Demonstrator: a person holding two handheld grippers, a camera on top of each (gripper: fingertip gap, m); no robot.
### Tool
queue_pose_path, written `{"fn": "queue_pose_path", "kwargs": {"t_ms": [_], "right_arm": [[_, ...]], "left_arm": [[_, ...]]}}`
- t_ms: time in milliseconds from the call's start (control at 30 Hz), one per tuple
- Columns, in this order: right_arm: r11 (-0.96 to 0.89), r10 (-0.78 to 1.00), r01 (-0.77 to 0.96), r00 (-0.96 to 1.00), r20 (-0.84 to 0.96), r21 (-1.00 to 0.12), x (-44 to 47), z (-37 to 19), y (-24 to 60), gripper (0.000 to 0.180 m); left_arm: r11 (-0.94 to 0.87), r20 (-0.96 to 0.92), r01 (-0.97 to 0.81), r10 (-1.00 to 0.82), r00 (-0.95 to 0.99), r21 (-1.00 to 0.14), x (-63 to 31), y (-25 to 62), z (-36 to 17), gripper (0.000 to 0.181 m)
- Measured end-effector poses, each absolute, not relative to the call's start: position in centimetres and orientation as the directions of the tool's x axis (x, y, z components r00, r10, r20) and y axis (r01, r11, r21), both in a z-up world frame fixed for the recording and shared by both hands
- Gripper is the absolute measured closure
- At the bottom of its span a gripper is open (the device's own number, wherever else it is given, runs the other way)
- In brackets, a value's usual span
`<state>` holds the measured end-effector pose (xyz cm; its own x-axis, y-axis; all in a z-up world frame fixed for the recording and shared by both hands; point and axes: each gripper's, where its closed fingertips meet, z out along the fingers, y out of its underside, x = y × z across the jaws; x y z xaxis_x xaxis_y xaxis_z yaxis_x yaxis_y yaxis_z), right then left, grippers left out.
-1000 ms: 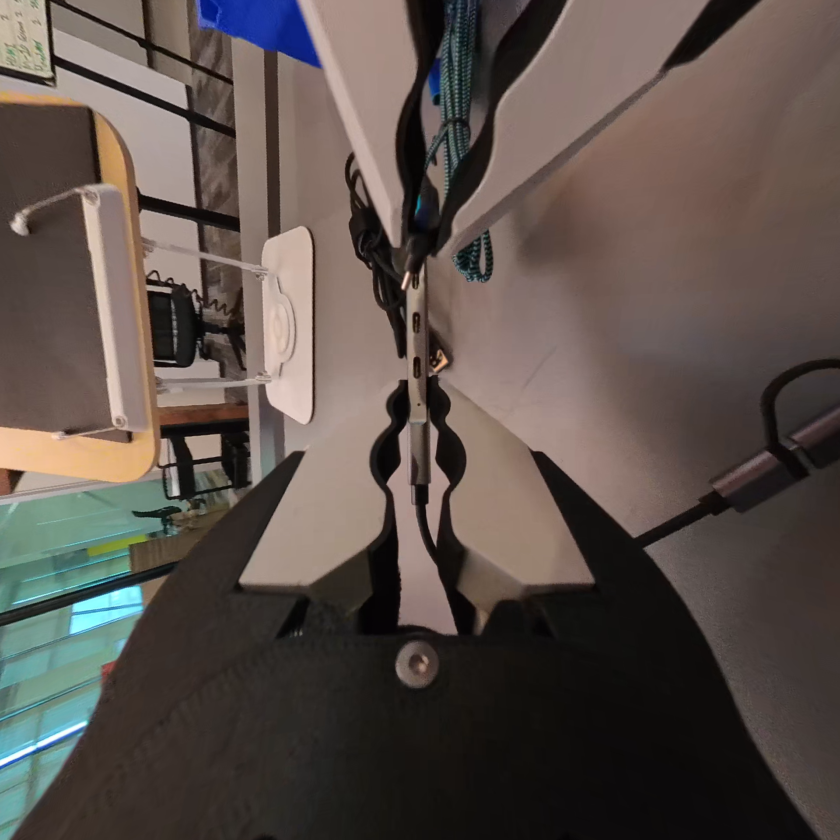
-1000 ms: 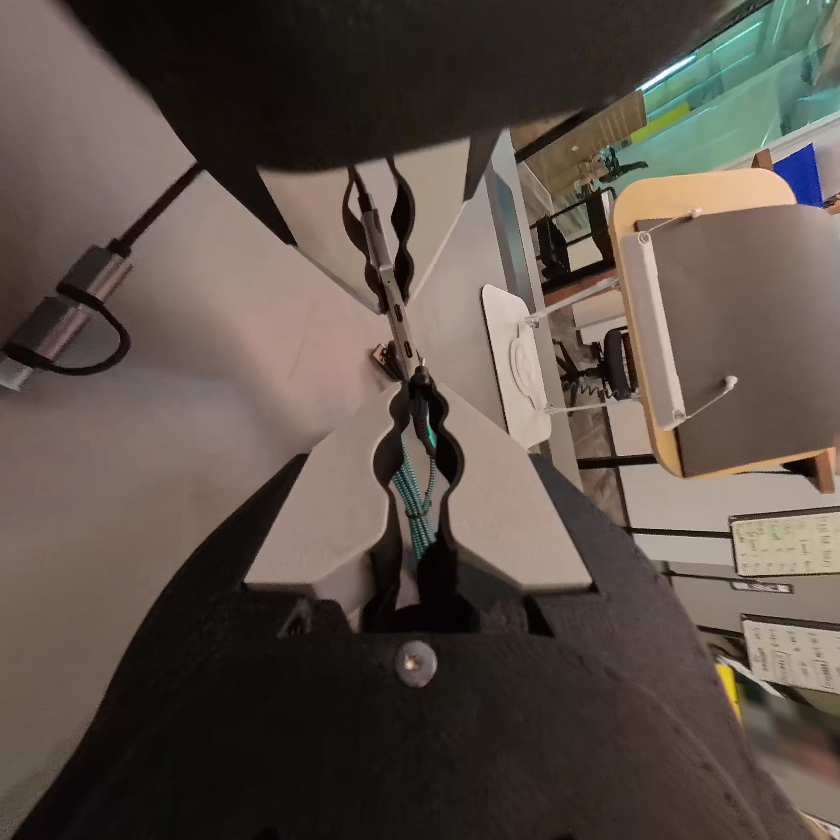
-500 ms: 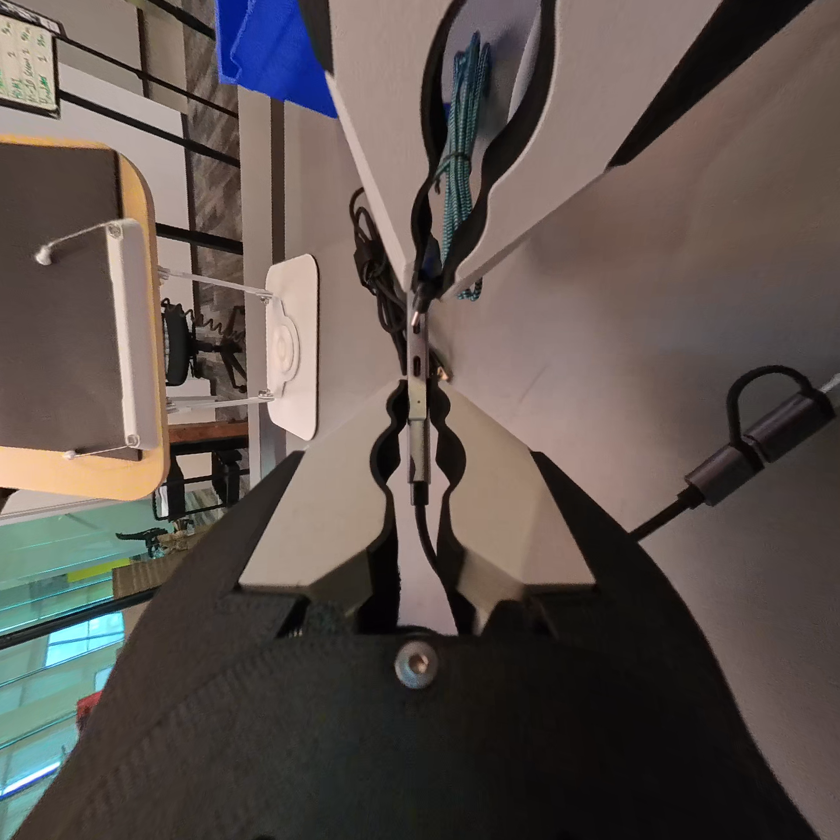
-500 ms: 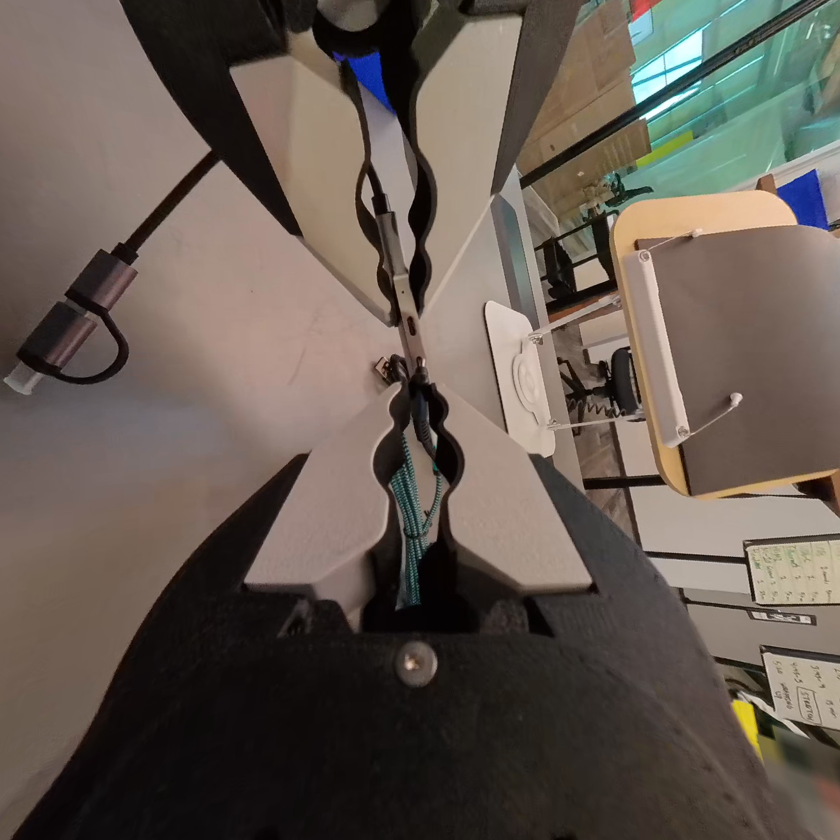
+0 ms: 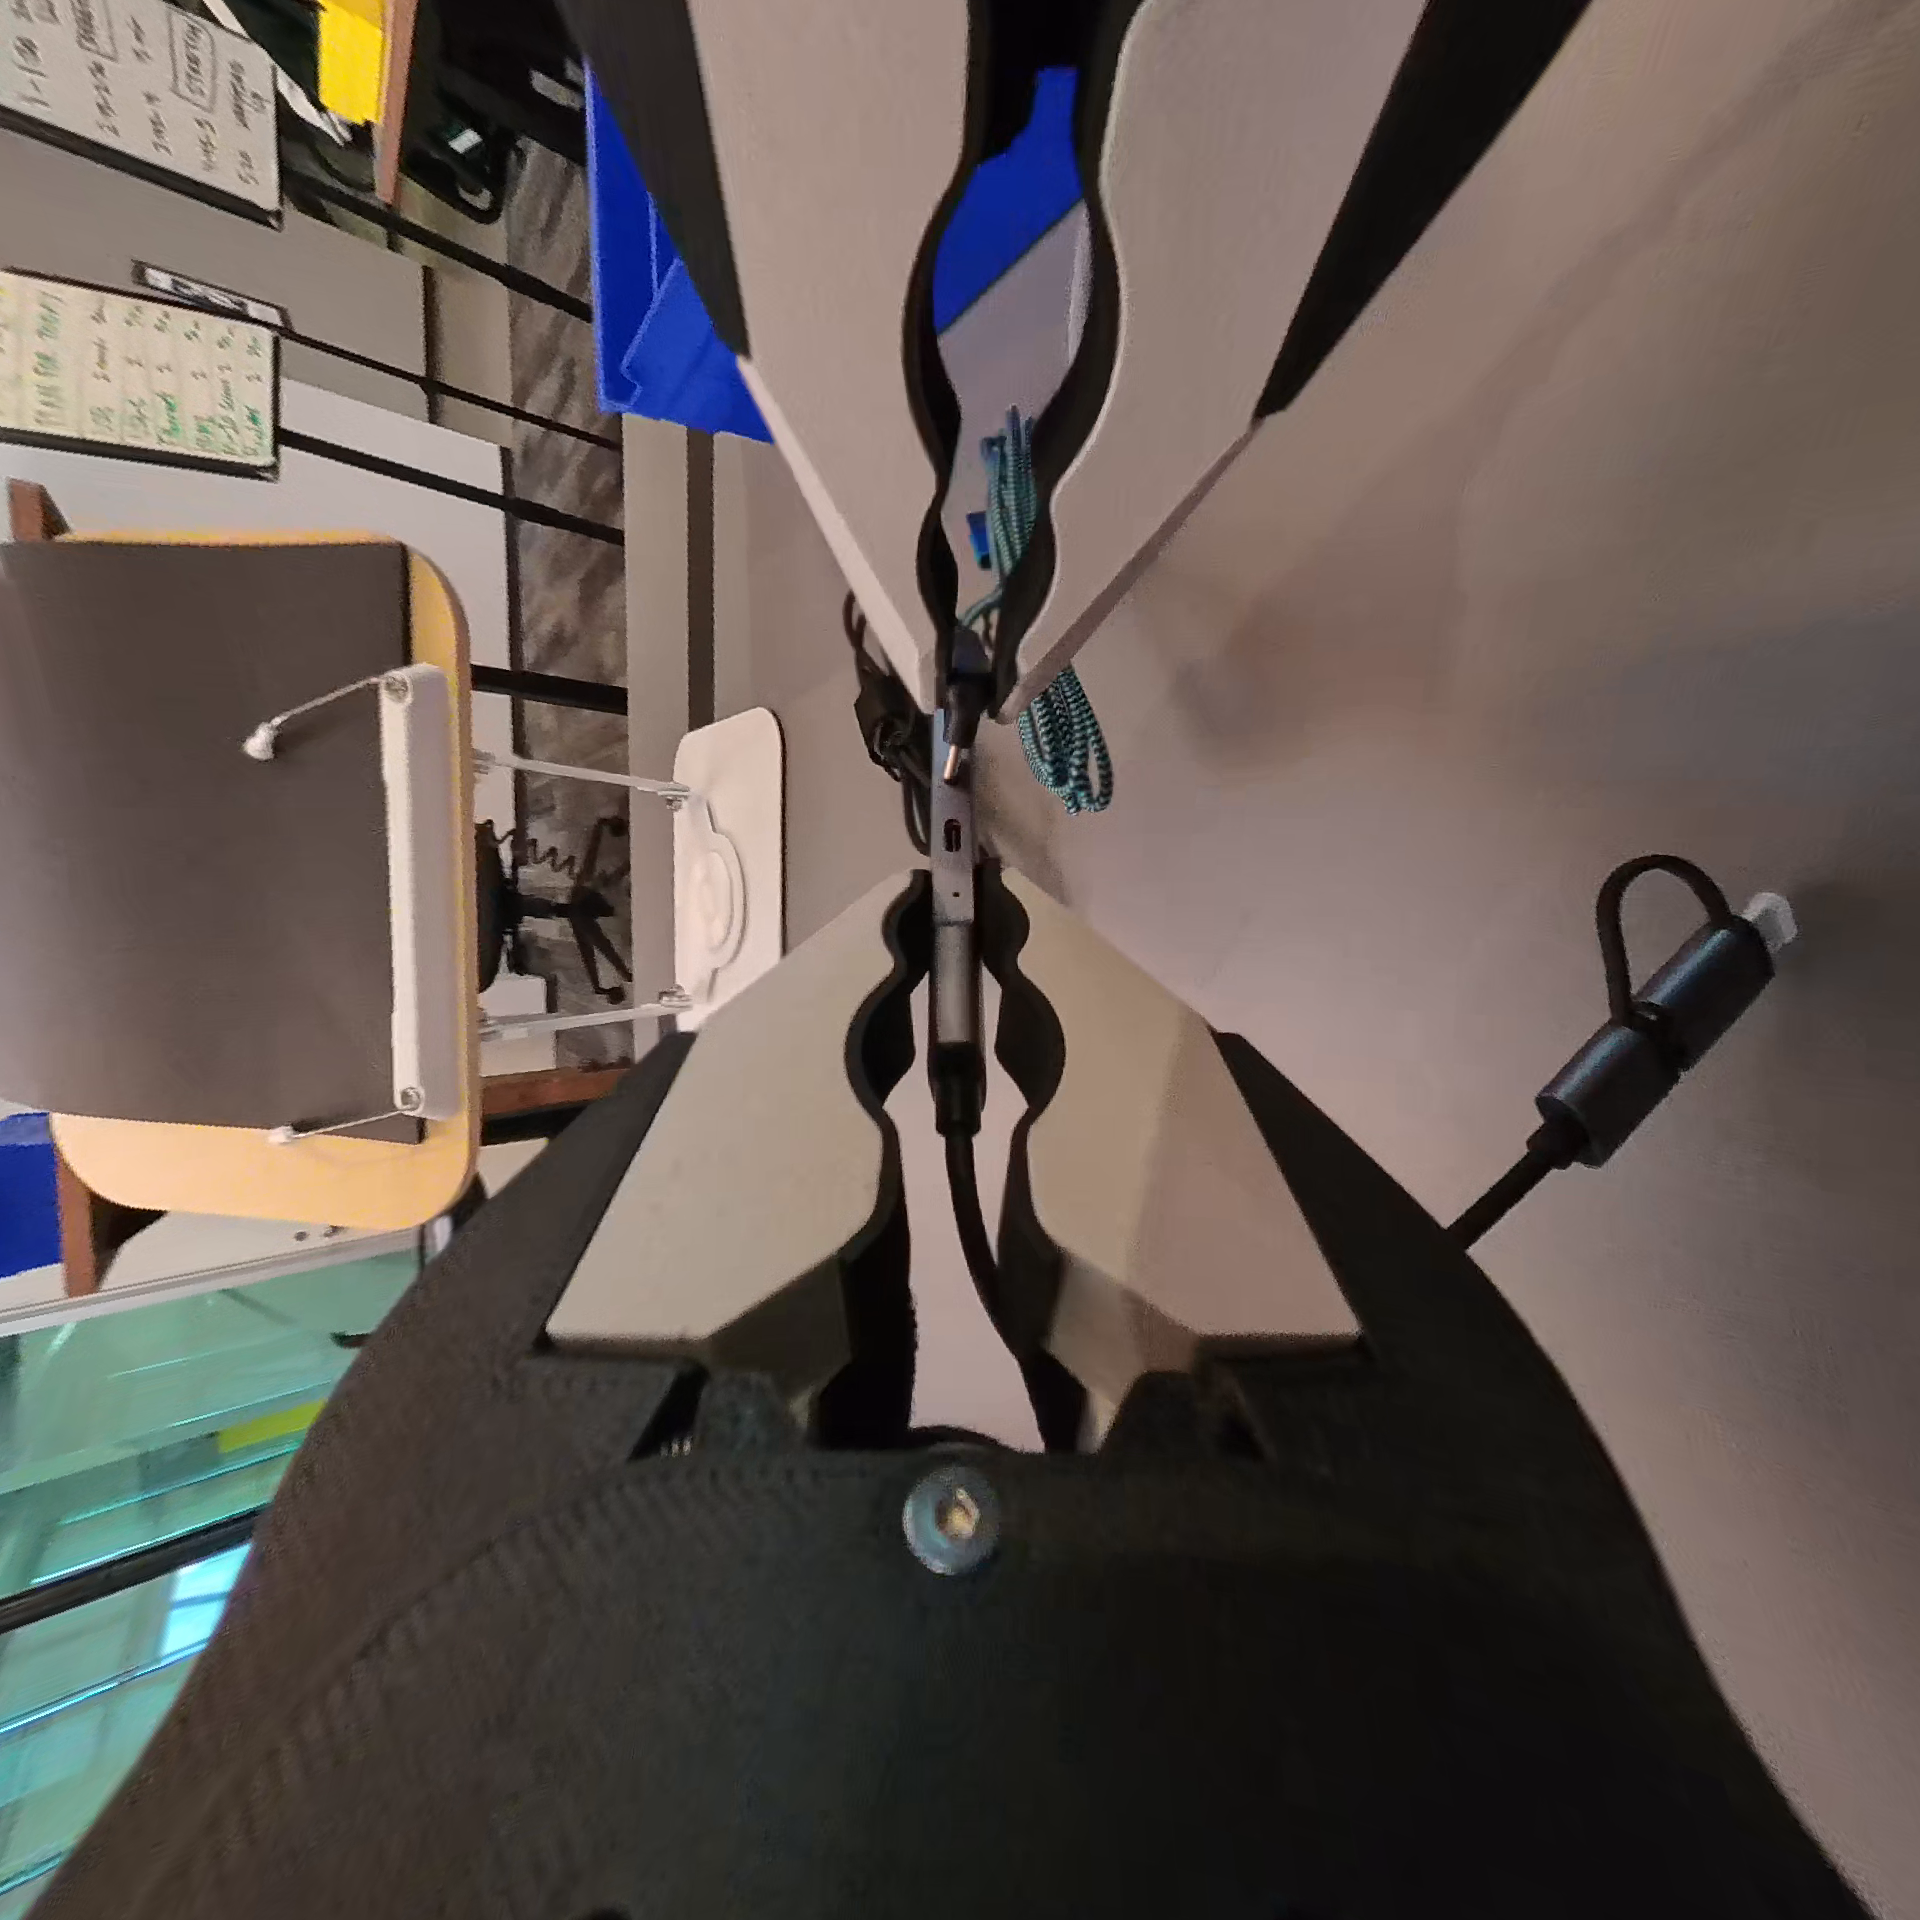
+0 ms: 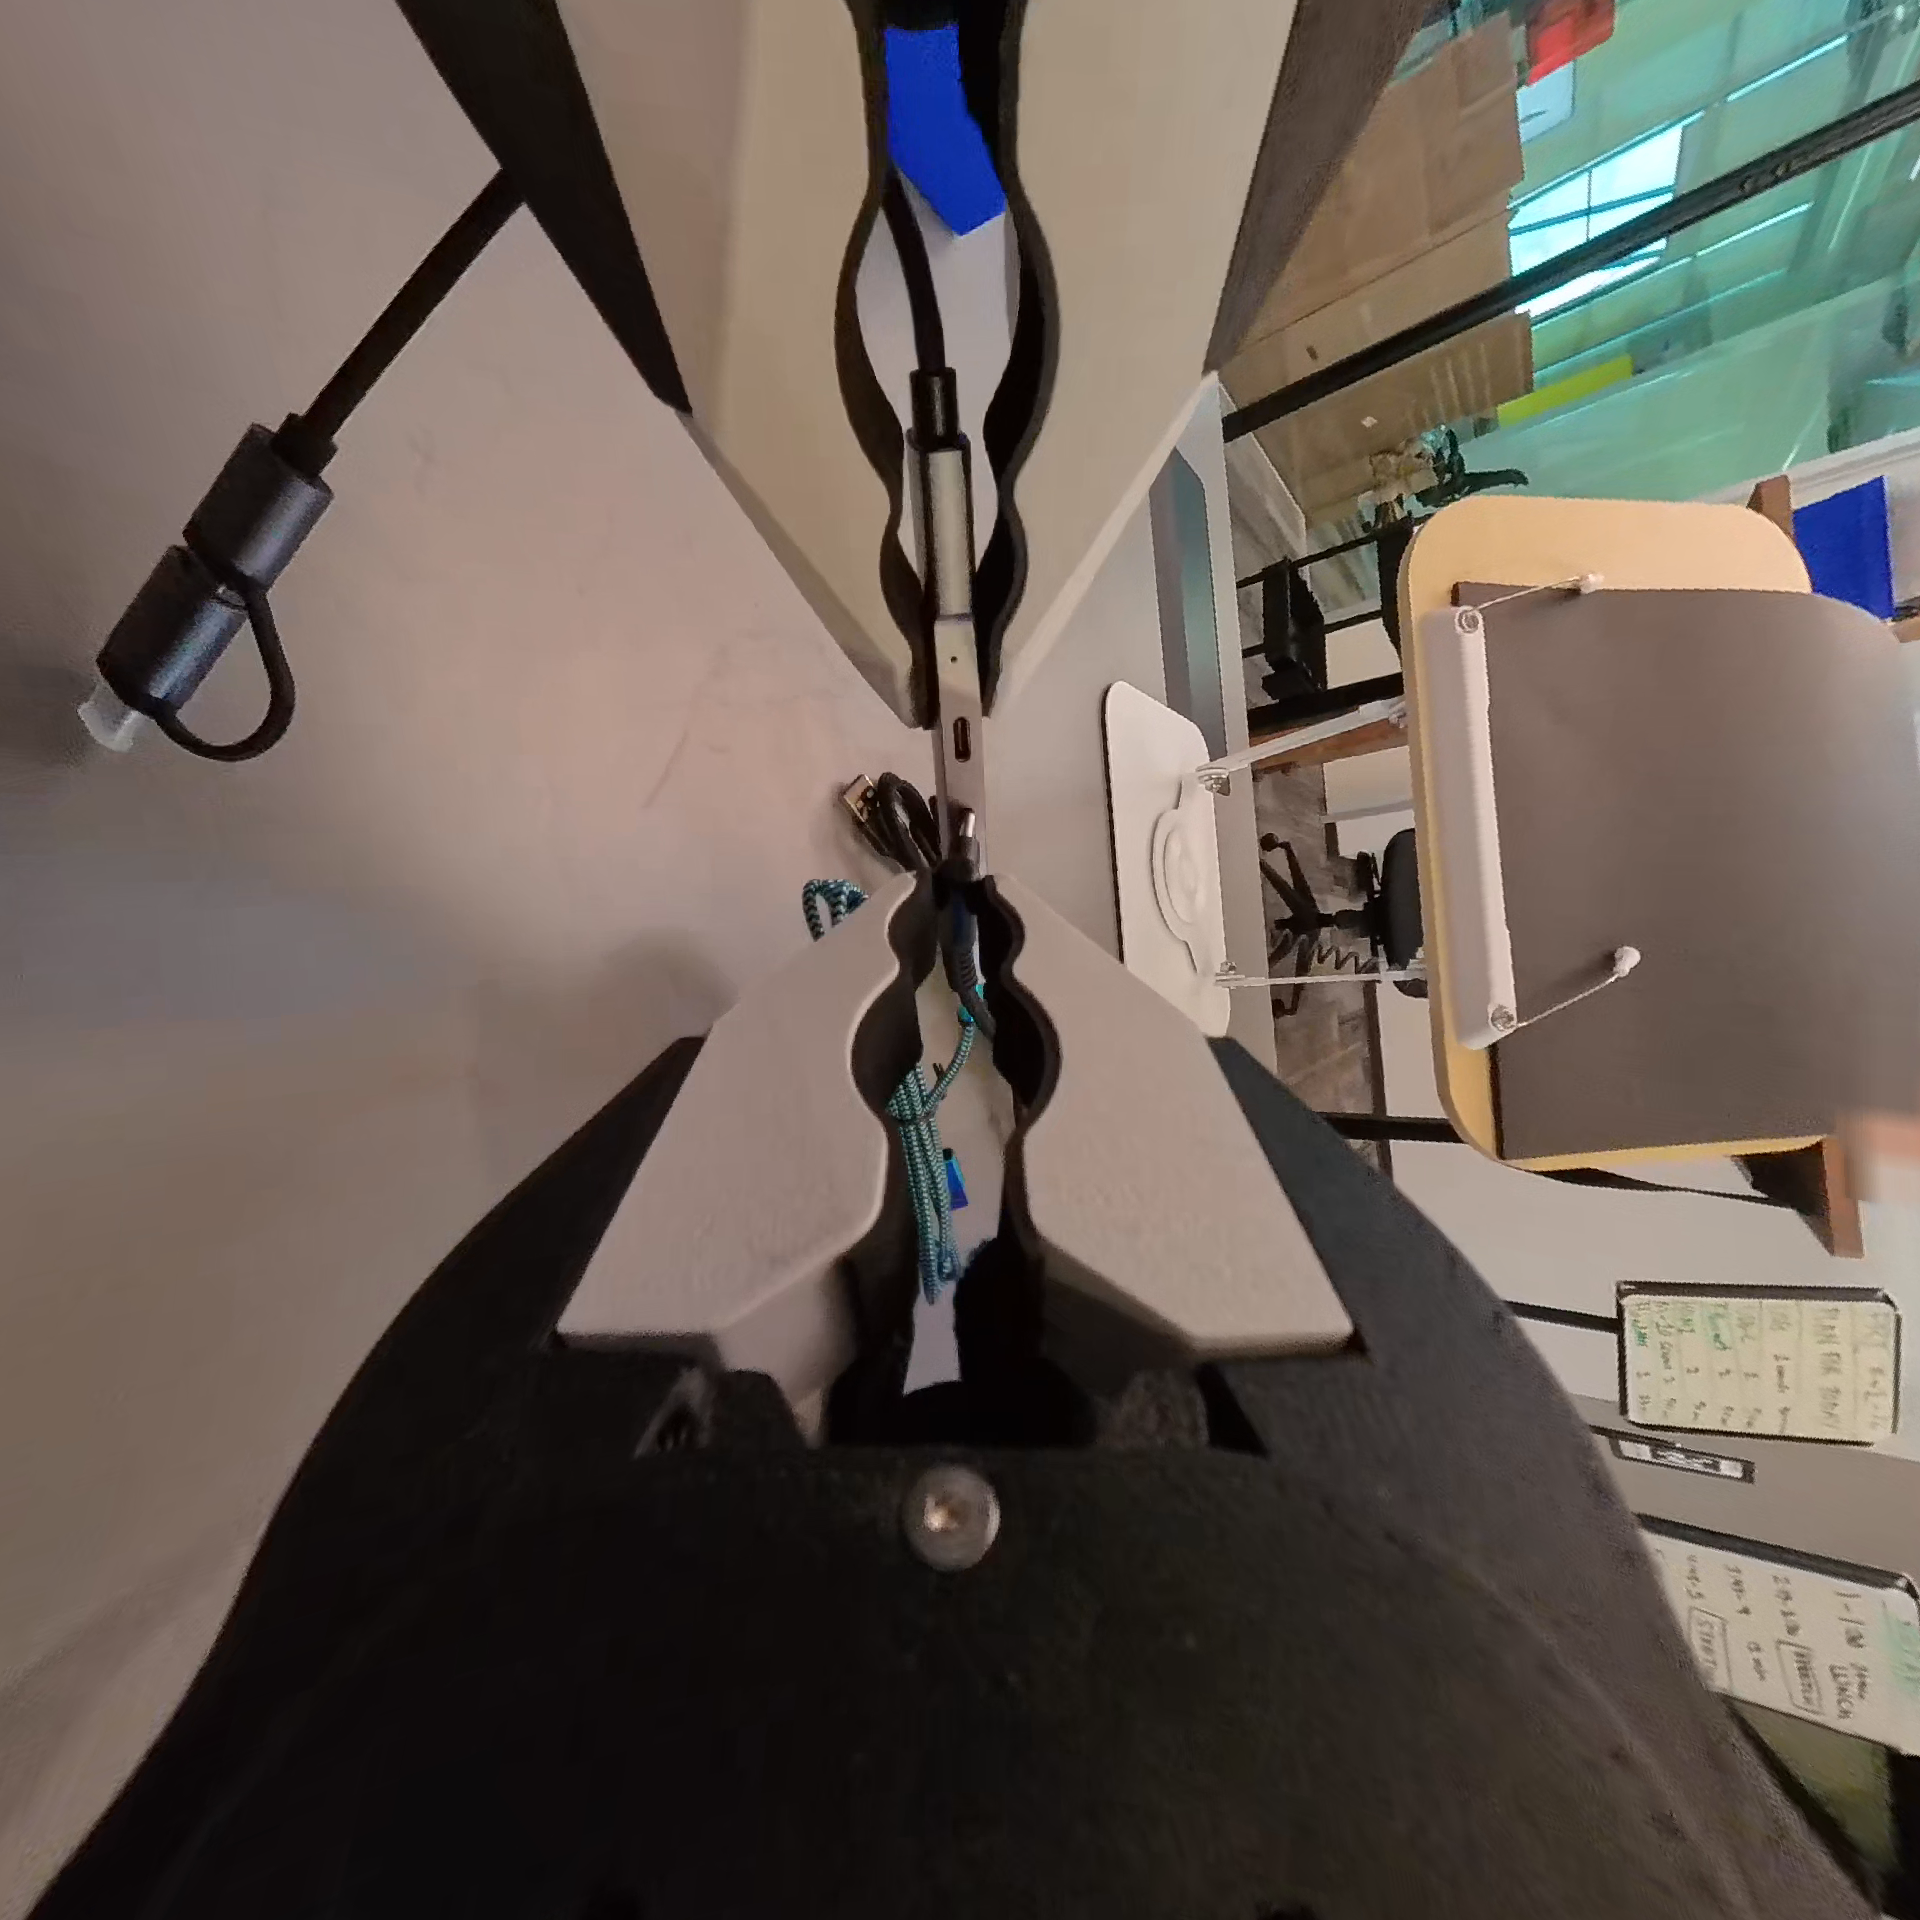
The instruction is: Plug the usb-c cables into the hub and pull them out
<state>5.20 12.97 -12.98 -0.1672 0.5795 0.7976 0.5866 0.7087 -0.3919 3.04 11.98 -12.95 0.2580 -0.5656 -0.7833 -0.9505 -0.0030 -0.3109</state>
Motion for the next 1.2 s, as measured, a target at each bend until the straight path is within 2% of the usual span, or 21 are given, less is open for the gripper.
{"fn": "queue_pose_path", "kwargs": {"t_ms": [200, 400, 567, 667, 800, 1067, 1200], "right_arm": [[0.738, 0.528, 0.604, -0.237, 0.815, -0.303, 5.4, -12.7, 12.8, 0.175], [0.738, 0.538, 0.599, -0.244, 0.807, -0.311, 5.4, -12.3, 12.5, 0.176], [0.749, 0.568, 0.535, -0.215, 0.794, -0.39, 5.5, -11.4, 12.2, 0.176], [0.779, 0.539, 0.495, -0.218, 0.813, -0.384, 5.4, -11.0, 11.9, 0.176], [0.77, 0.589, 0.435, -0.205, 0.782, -0.466, 5.1, -10.6, 11.3, 0.175], [0.715, 0.673, 0.369, -0.136, 0.727, -0.594, 4.7, -10.0, 10.9, 0.175], [0.704, 0.688, 0.361, -0.131, 0.714, -0.612, 4.4, -10.3, 10.5, 0.175]], "left_arm": [[0.049, -0.827, -0.969, -0.532, 0.18, -0.243, 3.5, 11.7, -12.6, 0.174], [0.094, -0.84, -0.966, -0.518, 0.158, -0.24, 4.2, 11.3, -11.8, 0.175], [0.132, -0.848, -0.957, -0.506, 0.16, -0.259, 4.7, 11.0, -10.8, 0.174], [0.193, -0.852, -0.937, -0.497, 0.163, -0.292, 5.9, 10.4, -10.0, 0.175], [0.239, -0.856, -0.924, -0.496, 0.148, -0.298, 7.4, 9.9, -9.0, 0.175], [0.226, -0.791, -0.855, -0.538, 0.29, -0.467, 6.4, 9.6, -8.2, 0.174], [0.205, -0.76, -0.831, -0.557, 0.336, -0.518, 5.9, 9.5, -8.2, 0.17]]}}
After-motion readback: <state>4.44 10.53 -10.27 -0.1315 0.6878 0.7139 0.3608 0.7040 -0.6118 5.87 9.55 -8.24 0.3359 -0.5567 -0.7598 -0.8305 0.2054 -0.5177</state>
